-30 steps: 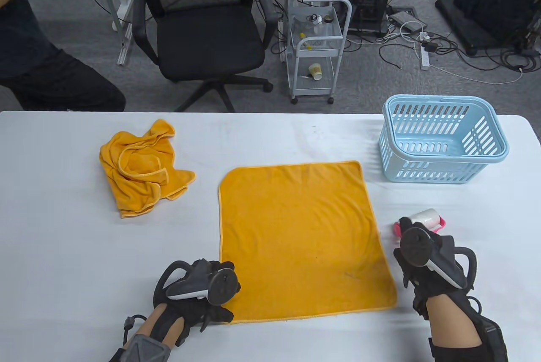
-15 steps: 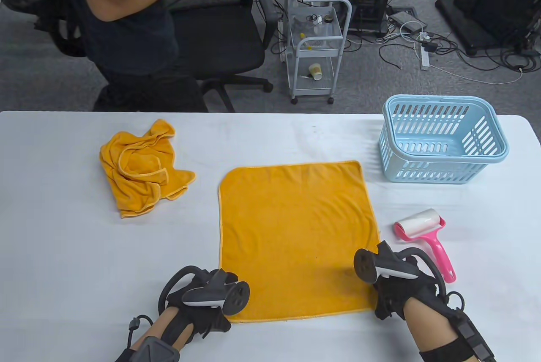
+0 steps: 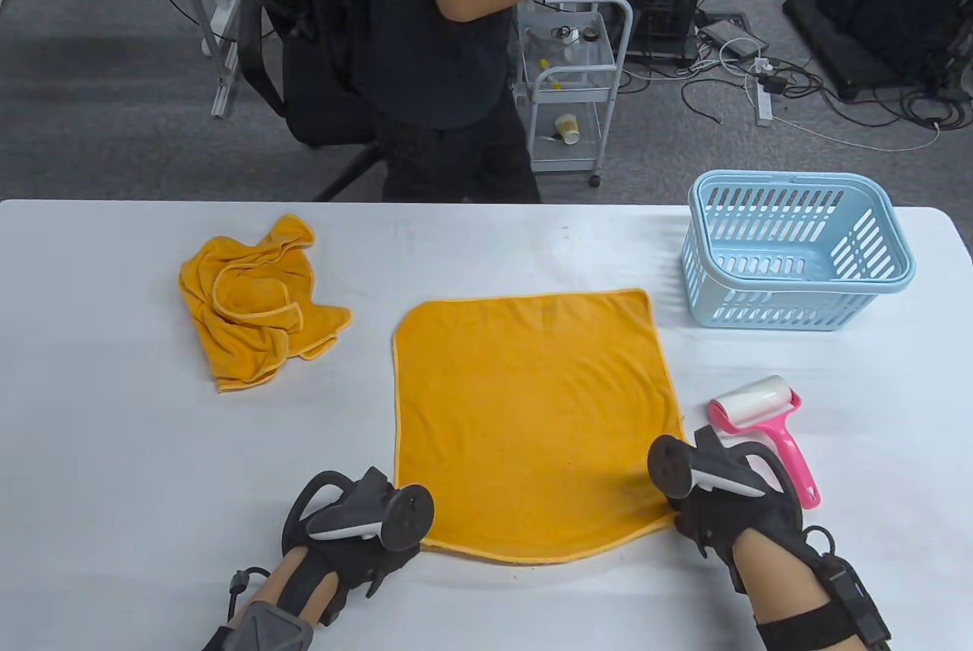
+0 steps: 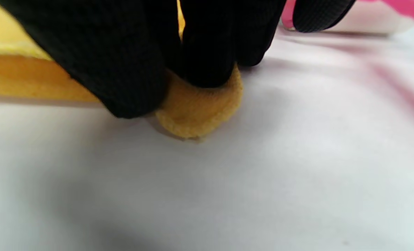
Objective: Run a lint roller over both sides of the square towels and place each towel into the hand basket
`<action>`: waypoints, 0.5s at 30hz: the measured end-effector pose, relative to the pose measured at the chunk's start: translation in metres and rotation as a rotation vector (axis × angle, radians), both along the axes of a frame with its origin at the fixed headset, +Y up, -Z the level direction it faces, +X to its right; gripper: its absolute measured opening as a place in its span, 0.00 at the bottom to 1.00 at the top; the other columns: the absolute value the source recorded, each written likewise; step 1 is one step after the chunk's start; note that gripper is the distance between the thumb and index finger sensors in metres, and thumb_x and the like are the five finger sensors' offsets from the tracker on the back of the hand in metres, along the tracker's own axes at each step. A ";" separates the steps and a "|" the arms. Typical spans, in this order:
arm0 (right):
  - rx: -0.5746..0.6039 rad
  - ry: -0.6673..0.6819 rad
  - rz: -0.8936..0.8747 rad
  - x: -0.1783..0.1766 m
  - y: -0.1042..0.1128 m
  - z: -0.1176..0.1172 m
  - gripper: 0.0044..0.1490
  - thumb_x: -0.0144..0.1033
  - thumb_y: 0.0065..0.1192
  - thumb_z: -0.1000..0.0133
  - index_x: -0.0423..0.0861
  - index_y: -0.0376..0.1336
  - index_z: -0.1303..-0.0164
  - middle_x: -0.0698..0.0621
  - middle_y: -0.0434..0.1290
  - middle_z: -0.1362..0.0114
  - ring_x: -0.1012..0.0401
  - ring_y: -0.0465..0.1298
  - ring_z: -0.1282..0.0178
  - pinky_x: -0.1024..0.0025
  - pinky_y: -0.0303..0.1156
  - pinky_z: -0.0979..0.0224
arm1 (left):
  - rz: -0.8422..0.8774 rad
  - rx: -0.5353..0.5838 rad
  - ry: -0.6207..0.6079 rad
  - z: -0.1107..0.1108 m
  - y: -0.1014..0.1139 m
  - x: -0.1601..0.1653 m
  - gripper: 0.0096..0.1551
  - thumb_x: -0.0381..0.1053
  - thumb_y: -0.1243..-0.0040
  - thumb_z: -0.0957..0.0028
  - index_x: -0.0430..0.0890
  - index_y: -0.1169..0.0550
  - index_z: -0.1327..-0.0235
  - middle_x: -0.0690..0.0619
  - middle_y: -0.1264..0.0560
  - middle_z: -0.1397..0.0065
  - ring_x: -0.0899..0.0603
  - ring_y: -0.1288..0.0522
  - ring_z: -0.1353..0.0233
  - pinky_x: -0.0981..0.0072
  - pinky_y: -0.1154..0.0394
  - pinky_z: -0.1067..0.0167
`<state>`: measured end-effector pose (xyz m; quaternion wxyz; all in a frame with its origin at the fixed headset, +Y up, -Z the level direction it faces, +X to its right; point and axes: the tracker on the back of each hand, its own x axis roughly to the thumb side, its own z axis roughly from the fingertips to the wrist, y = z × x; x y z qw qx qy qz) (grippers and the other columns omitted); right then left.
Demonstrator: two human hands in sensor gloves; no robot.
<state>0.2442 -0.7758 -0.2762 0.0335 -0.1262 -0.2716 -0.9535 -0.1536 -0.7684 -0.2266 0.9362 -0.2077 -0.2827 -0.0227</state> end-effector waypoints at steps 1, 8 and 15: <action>-0.002 -0.009 -0.022 0.003 0.001 -0.001 0.24 0.41 0.77 0.46 0.48 0.72 0.41 0.44 0.70 0.27 0.38 0.63 0.20 0.30 0.59 0.26 | 0.012 0.009 0.009 -0.001 0.003 -0.002 0.17 0.56 0.36 0.47 0.57 0.17 0.47 0.54 0.27 0.22 0.39 0.24 0.25 0.32 0.33 0.29; 0.063 -0.115 -0.445 0.044 0.050 -0.005 0.24 0.42 0.73 0.44 0.48 0.69 0.39 0.42 0.72 0.28 0.38 0.68 0.23 0.31 0.62 0.28 | 0.149 0.192 0.103 0.002 0.060 -0.021 0.20 0.55 0.42 0.44 0.54 0.21 0.41 0.53 0.29 0.21 0.38 0.25 0.24 0.30 0.34 0.28; 0.200 -0.069 -0.767 0.069 0.158 0.007 0.25 0.43 0.73 0.43 0.47 0.70 0.39 0.42 0.72 0.27 0.37 0.67 0.23 0.30 0.61 0.28 | 0.278 0.476 0.178 0.021 0.181 -0.040 0.20 0.56 0.44 0.43 0.55 0.22 0.40 0.53 0.30 0.20 0.38 0.26 0.23 0.30 0.35 0.27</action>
